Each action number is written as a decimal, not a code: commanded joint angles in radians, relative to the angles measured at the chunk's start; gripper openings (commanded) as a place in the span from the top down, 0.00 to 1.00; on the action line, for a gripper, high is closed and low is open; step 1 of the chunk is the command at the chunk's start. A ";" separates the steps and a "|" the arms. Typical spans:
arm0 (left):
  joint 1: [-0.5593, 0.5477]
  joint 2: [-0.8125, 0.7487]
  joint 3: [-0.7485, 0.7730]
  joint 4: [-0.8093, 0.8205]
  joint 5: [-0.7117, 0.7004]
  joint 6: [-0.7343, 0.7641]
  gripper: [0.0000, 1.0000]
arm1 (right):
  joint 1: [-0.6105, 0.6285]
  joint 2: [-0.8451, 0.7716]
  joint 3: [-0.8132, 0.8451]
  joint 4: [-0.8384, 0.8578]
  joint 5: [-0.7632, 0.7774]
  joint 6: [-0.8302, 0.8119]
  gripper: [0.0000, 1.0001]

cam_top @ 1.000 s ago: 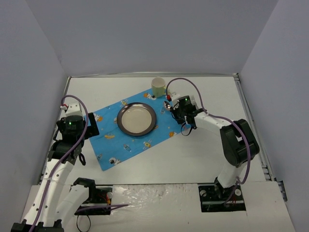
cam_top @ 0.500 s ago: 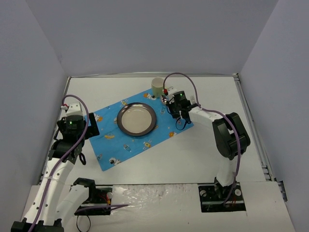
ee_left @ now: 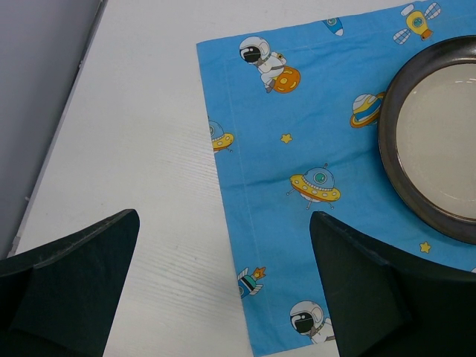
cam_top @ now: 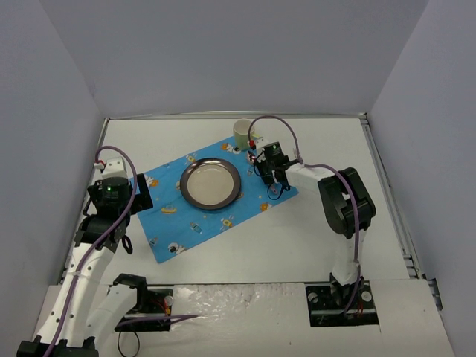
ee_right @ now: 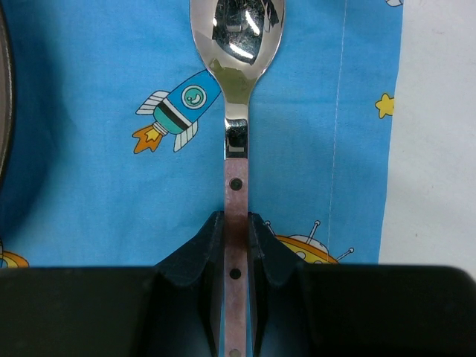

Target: Set the dinner table for one person

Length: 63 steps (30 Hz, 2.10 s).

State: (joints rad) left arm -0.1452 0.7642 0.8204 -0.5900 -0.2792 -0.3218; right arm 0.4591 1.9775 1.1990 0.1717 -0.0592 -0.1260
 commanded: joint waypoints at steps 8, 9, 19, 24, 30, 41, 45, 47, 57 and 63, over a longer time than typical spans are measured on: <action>-0.006 -0.003 0.010 0.027 -0.020 0.014 0.03 | -0.007 -0.014 0.045 -0.043 0.030 -0.028 0.98; -0.007 -0.003 0.011 0.027 -0.020 0.015 0.03 | -0.008 -0.016 0.047 -0.047 0.030 -0.027 0.95; -0.005 -0.005 0.011 0.026 -0.021 0.015 0.03 | -0.010 -0.050 0.066 -0.095 0.019 -0.015 0.71; -0.005 -0.006 0.011 0.025 -0.021 0.014 0.03 | -0.018 -0.108 0.066 -0.118 0.011 -0.007 0.51; -0.005 -0.008 0.011 0.025 -0.023 0.012 0.03 | -0.087 -0.237 0.021 -0.133 0.006 -0.010 0.42; -0.005 -0.013 0.011 0.029 -0.020 0.012 0.03 | -0.340 -0.239 -0.026 -0.146 -0.043 -0.010 0.32; -0.006 -0.016 0.010 0.030 -0.021 0.012 0.03 | -0.376 -0.172 -0.026 -0.146 -0.061 -0.034 0.34; -0.005 -0.019 0.010 0.030 -0.020 0.013 0.03 | -0.385 -0.156 -0.026 -0.144 -0.062 -0.037 0.35; -0.005 -0.050 0.008 0.046 -0.011 0.025 0.03 | -0.389 -0.076 -0.021 -0.141 -0.049 -0.049 0.44; -0.006 -0.143 -0.018 0.101 -0.005 0.041 0.03 | -0.399 -0.053 -0.023 -0.139 -0.055 -0.060 0.54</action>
State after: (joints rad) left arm -0.1452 0.6763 0.8039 -0.5730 -0.2817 -0.3111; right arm 0.0729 1.9125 1.1648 0.0246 -0.1110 -0.1644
